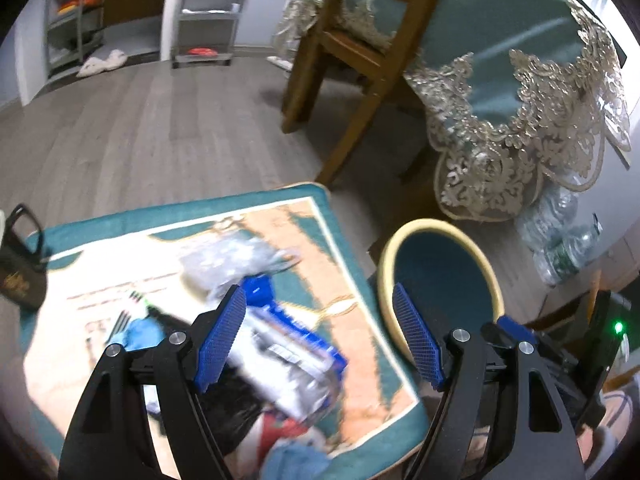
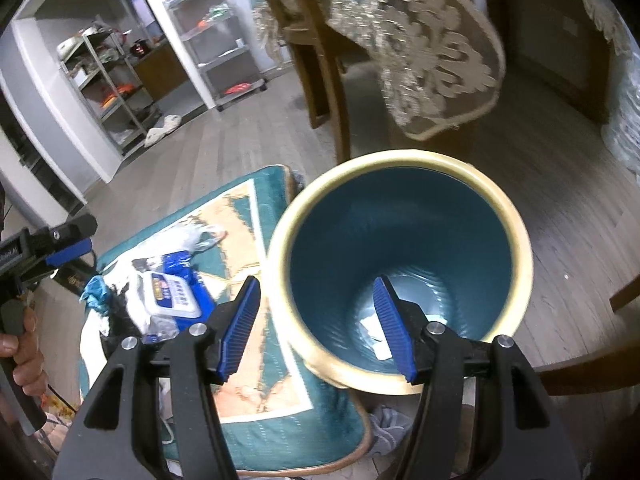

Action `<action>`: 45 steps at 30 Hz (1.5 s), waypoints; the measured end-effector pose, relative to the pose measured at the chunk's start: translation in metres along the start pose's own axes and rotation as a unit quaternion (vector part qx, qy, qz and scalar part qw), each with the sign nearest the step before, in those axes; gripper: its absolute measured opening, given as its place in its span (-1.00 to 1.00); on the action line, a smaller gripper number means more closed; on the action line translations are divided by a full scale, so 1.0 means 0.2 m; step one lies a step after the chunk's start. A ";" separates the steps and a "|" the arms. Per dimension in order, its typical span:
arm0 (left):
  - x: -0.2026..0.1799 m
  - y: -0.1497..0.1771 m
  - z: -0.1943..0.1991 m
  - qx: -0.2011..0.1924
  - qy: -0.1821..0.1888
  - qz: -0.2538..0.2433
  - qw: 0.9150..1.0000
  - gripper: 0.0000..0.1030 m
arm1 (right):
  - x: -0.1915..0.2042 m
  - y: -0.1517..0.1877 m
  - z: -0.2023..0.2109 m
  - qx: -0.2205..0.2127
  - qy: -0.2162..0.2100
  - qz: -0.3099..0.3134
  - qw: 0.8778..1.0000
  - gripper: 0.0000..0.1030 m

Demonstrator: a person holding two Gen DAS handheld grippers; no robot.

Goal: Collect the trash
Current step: 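Grasp another blue face mask from the pile with the left tool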

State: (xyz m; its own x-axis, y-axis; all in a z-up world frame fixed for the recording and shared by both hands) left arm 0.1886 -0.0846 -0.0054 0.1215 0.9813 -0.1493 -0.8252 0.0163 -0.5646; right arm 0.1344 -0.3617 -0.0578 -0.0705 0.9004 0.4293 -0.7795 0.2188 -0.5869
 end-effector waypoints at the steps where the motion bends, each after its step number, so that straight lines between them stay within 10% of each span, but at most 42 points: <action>1: 0.03 0.03 0.02 0.001 -0.003 0.002 1.000 0.48 | 0.02 0.00 -0.01 0.001 -0.004 0.006 1.000 0.13; 21: 0.05 0.66 -0.04 0.104 -0.017 -0.095 0.990 0.19 | 0.33 0.01 -0.11 0.010 -0.049 0.049 0.998 0.13; 34: 0.07 0.72 -0.12 0.123 -0.029 -0.118 0.985 -0.73 | 0.37 0.03 -0.12 0.014 -0.057 0.058 0.997 0.13; 45: 0.15 0.58 0.05 0.080 0.001 -0.069 0.994 -0.81 | 0.49 0.05 -0.16 0.019 -0.078 0.084 0.993 0.13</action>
State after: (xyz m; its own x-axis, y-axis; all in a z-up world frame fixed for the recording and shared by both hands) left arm 0.0915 -0.0509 -0.0671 0.2411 0.9672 -0.0801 -0.8777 0.1821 -0.4432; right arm 0.1394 -0.2594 -0.0431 -0.2937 0.8534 0.4307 -0.7720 0.0540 -0.6334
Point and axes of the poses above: each gripper's, at about its wrist camera, not at the fingertips, and z roughly against the way its jaws point, x to its left, y to its underside, the point moved 2 cm from there along -z, roughly the way its jaws point, and after that the axes turned 10 degrees about -y, right-handed, at the moved point
